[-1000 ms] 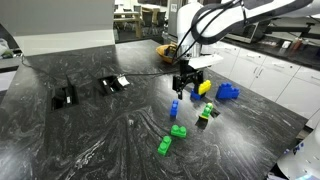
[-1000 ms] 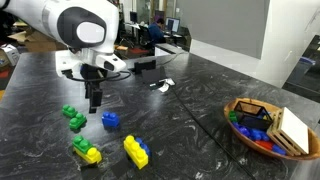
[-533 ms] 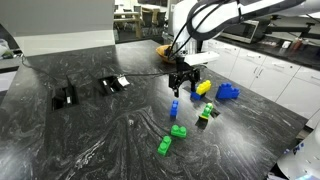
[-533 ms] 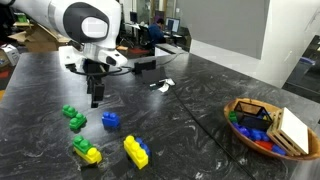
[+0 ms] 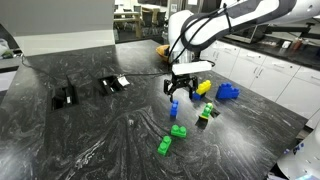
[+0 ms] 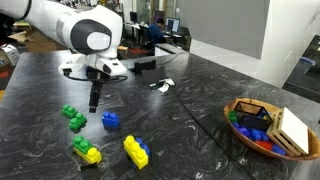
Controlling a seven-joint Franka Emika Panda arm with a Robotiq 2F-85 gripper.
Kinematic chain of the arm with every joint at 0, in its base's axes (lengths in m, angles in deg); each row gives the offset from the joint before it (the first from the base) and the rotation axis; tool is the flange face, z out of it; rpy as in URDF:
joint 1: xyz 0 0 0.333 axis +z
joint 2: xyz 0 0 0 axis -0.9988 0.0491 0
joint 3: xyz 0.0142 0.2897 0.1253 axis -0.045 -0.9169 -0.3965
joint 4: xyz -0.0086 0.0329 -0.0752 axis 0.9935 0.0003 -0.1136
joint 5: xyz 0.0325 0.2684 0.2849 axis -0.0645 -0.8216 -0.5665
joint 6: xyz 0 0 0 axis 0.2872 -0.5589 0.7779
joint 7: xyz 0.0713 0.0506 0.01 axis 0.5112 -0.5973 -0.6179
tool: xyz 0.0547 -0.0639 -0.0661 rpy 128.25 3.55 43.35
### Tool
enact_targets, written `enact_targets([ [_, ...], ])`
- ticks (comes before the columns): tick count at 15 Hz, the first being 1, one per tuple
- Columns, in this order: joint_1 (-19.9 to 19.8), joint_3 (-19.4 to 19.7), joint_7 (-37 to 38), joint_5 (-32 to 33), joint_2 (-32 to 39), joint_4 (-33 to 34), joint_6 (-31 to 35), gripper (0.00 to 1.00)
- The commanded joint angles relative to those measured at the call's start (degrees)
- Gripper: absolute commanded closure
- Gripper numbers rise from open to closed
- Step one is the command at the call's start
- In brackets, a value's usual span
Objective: Move the blue block at the back of the counter forwards
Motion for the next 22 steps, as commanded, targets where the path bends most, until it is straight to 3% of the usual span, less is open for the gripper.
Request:
enact_targets([
  [1, 1.19, 1.06, 7.48, 1.06, -0.31, -1.89, 6.35, 0.00],
  [11, 0.73, 1.18, 9.28, 1.94, 1.15, -1.24, 6.93, 0.00],
  [22, 1.13, 2.89, 14.92, 2.31, 5.02, -2.58, 13.69, 0.00],
])
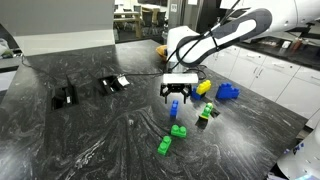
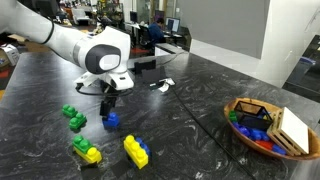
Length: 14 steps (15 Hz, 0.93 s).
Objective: Move the blue block at the back of the counter forwards
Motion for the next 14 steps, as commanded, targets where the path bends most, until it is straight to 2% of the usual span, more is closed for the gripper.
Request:
enact_targets([
  [1, 0.83, 0.40, 2.09, 0.47, -0.14, -1.12, 2.50, 0.00],
  [3, 1.10, 0.31, 2.46, 0.76, -0.16, -1.12, 2.79, 0.03],
  [4, 1.31, 0.31, 2.81, 0.90, -0.21, -1.21, 2.96, 0.17],
  [9, 1.91, 0.37, 4.87, 1.14, -0.42, -2.22, 3.56, 0.17],
  [11, 1.85, 0.39, 5.30, 1.21, -0.39, -2.60, 3.69, 0.22],
  [12, 1.87, 0.38, 5.44, 1.35, -0.34, -2.71, 3.72, 0.38],
  [13, 1.90, 0.36, 5.58, 1.55, -0.30, -2.79, 3.66, 0.46],
  [14, 1.97, 0.39, 5.74, 1.96, -0.31, -2.85, 3.61, 0.49],
])
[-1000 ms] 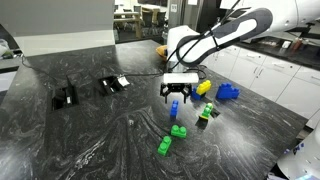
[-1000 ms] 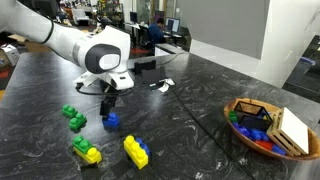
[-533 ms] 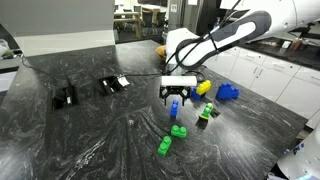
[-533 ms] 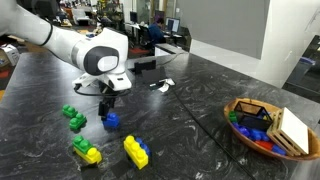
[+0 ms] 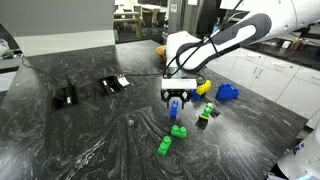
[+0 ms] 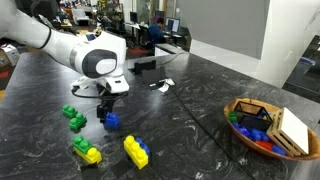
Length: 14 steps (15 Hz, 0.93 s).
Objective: Move the blue block at the back of the counter forwards
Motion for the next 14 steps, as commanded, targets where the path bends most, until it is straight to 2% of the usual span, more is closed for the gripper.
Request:
enact_targets([
  [1, 0.64, 0.41, 1.52, 1.62, -0.63, -1.18, 1.78, 0.55],
  [6, 0.87, 0.34, 2.26, 3.03, -1.32, -1.41, 2.12, 0.91],
  [14, 0.75, -0.01, 0.66, 6.10, -5.82, -1.82, 0.92, 0.91],
])
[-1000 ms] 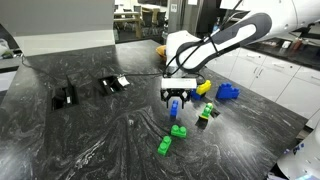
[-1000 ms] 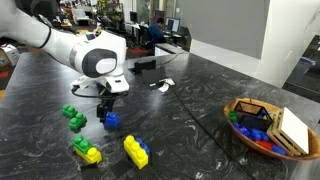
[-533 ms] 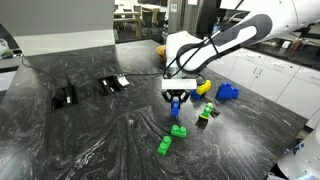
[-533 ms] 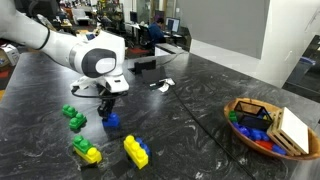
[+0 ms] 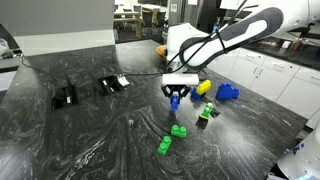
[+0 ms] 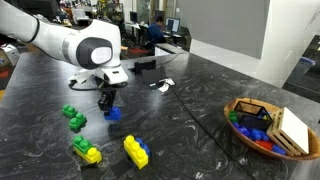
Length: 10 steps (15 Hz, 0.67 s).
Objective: Move the blue block at the back of the counter forwards
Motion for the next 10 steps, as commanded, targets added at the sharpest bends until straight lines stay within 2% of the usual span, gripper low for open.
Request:
enact_targets([
  [1, -0.08, -0.08, -0.95, 1.40, -3.75, -1.89, 0.59, 0.91],
  [3, -0.40, -0.51, -3.31, 1.30, -5.22, -1.86, -0.03, 0.91],
  [10, -0.20, -3.89, -24.95, -2.63, -12.43, -6.38, -7.07, 0.91],
])
